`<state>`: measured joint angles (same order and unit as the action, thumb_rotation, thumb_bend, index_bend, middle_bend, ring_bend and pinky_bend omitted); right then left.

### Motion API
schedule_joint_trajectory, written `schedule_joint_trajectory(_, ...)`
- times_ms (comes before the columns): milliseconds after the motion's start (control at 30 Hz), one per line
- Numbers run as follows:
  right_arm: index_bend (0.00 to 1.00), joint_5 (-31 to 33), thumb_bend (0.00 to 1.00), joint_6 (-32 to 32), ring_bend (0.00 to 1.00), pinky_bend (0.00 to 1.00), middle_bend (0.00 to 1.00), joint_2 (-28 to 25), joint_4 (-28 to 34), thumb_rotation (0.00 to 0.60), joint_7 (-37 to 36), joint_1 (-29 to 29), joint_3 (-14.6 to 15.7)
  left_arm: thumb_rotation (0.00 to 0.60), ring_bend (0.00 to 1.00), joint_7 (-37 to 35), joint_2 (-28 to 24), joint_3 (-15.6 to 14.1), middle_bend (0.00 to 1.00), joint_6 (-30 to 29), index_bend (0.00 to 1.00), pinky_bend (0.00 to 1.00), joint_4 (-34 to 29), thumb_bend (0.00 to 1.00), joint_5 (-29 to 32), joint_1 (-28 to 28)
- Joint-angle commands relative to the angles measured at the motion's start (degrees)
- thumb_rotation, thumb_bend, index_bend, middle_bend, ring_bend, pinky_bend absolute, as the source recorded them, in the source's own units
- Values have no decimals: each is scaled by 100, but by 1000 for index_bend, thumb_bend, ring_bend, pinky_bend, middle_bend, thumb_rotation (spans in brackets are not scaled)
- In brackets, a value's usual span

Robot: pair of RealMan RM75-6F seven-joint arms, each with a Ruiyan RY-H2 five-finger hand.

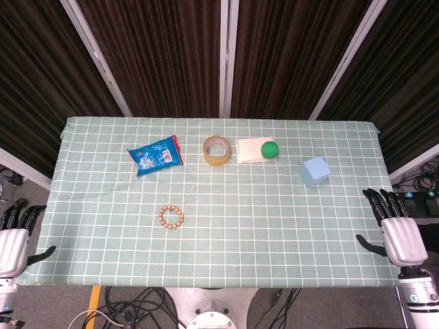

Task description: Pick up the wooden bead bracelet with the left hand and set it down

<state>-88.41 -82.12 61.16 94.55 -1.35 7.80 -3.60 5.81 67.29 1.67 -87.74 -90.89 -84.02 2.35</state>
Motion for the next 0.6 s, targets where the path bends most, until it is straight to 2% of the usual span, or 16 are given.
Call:
schedule_joint_trajectory(33, 0, -2, 101, -33, 0, 0, 82, 1, -21, 600, -31, -21, 9, 600, 53, -3, 3, 9, 163, 14, 165, 94, -7, 0, 0, 8)
schedule_joint_trajectory(267, 0, -35, 101, -206, 0, 0, 82, -29, -60, 600, -92, -97, 3, 600, 56, 32, -6, 22, 177, 38, 186, 99, 13, 0, -125, 73)
schedule_joint_trajectory(333, 0, -49, 101, -297, 0, 0, 82, -59, -63, 600, -95, -121, -25, 600, 93, 74, -19, 66, 201, 56, 200, 116, 36, 0, -218, 158)
schedule_joint_trajectory(433, 0, -71, 101, -413, 0, 0, 82, -114, -61, 600, -65, -141, -75, 600, 182, 137, -39, 131, 230, 158, 239, 219, 118, 0, -478, 391)
schedule_joint_trajectory(600, 0, -92, 101, -541, 0, 0, 82, -202, -29, 600, -40, -169, -129, 600, 198, -60, 29, 117, 308, 638, 309, 287, 404, 0, -1187, 1040)
